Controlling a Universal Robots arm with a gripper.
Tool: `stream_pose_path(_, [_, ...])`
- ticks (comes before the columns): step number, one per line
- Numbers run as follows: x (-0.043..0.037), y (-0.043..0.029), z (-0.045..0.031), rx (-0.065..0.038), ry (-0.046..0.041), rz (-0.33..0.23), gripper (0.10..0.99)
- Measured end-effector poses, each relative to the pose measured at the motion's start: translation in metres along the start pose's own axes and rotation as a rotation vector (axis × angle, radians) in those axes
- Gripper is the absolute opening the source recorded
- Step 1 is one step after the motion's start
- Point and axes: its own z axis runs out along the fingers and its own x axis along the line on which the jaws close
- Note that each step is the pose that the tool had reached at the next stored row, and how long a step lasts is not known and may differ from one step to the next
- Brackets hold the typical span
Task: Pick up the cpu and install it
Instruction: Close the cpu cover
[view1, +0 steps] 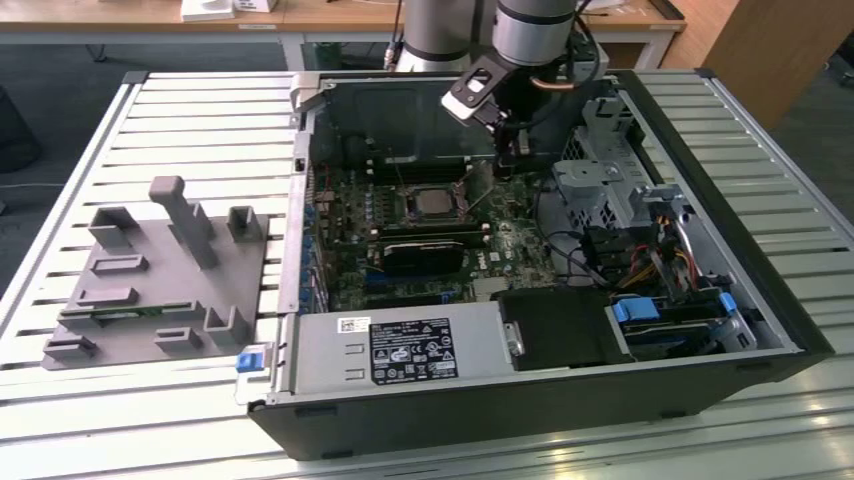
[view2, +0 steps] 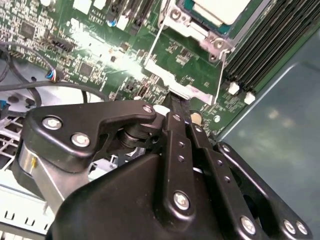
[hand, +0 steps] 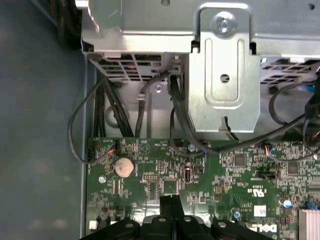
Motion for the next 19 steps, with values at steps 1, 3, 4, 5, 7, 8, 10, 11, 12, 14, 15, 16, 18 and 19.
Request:
stream_pose_path(1, [0.0000,-0.0015,-0.0001,0.001,0.0002,0.000,0.106])
stream_pose_path(3, [0.0000,-0.0040,-0.0001,0.002,0.0003,0.000,0.106])
stream_pose_path(4, [0.0000,-0.0056,-0.0002,0.002,0.0002,0.000,0.106])
stream_pose_path(5, [0.0000,-0.0072,-0.0002,0.002,0.0003,0.000,0.106])
stream_pose_path(7, [0.0000,-0.0133,-0.0003,0.002,0.0003,0.000,0.106])
stream_pose_path(8, [0.0000,-0.0153,-0.0003,0.002,0.0004,0.000,0.106])
stream_pose_path(10, [0.0000,-0.0195,-0.0004,0.002,0.0003,0.000,0.106])
stream_pose_path(11, [0.0000,-0.0213,-0.0005,0.002,0.0003,0.000,0.106])
stream_pose_path(12, [0.0000,-0.0231,-0.0005,0.002,0.0004,0.000,0.106])
stream_pose_path(14, [0.0000,-0.0266,-0.0006,0.002,0.0004,0.000,0.106])
stream_pose_path(15, [0.0000,-0.0268,-0.0006,0.002,0.0004,0.000,0.106])
stream_pose_path(16, [0.0001,-0.0269,-0.0006,0.002,0.0003,0.000,0.106])
stream_pose_path(18, [0.0001,-0.0273,-0.0006,0.002,0.0004,0.000,0.106])
stream_pose_path(19, [0.0001,-0.0278,-0.0006,0.002,0.0004,0.000,0.106])
